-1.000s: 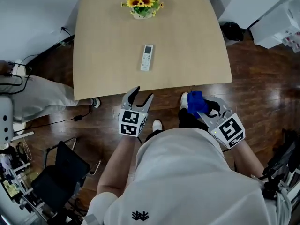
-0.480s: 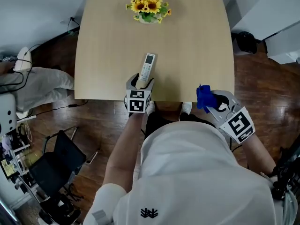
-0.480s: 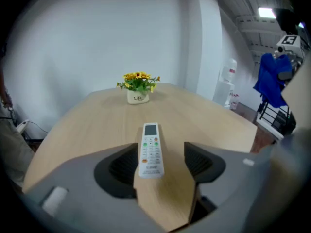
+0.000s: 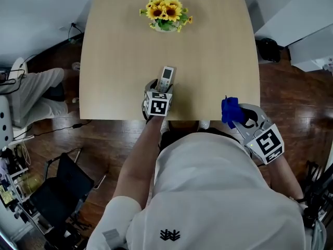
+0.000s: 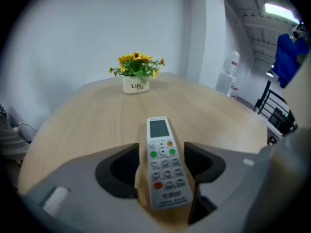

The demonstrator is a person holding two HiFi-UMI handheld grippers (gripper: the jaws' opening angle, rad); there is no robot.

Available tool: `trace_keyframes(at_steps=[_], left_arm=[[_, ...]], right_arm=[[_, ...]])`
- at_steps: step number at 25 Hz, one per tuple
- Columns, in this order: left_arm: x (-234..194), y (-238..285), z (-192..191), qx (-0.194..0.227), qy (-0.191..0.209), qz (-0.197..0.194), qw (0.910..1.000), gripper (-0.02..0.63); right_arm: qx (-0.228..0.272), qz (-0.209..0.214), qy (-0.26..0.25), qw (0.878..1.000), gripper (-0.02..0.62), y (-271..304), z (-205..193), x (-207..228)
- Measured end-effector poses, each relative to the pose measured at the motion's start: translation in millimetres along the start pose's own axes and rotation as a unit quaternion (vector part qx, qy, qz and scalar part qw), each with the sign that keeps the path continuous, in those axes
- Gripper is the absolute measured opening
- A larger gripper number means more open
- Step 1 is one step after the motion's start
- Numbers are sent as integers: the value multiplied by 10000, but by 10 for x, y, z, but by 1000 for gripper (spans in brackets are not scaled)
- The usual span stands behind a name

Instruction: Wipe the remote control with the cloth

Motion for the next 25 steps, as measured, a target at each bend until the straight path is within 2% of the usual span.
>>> trace_keyframes(at_steps=[3,6,14,20,25], left_arm=[[-20,63,-33,-68,25,-68,10000,299],[-15,103,-61,-104,83,-96,9999,245],[16,39,-71,-148,195,-302,9992,238],[129,-255,131,210,549,-616,9964,236],[239,-664,466,765,750,-910,9901,236]], right_arm=[[-87,-75,102,9999,79,31,14,-36],[-78,-161,131,9998,78,68,7,-56],[-136,-338,150,9992,78,55,23,-73],[19,-457,181,9988,78,126,208,30],[389,-583,99,9975,78,242,533,151]])
Point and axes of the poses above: the fingertips, and each gripper's own axes: y forward along the fingers, x to its right, z out of its top, the point moved 5 cm from there along -y, backward along the fingers, and after that the axes turned 5 degrees about -z, right-handed, at the moved point
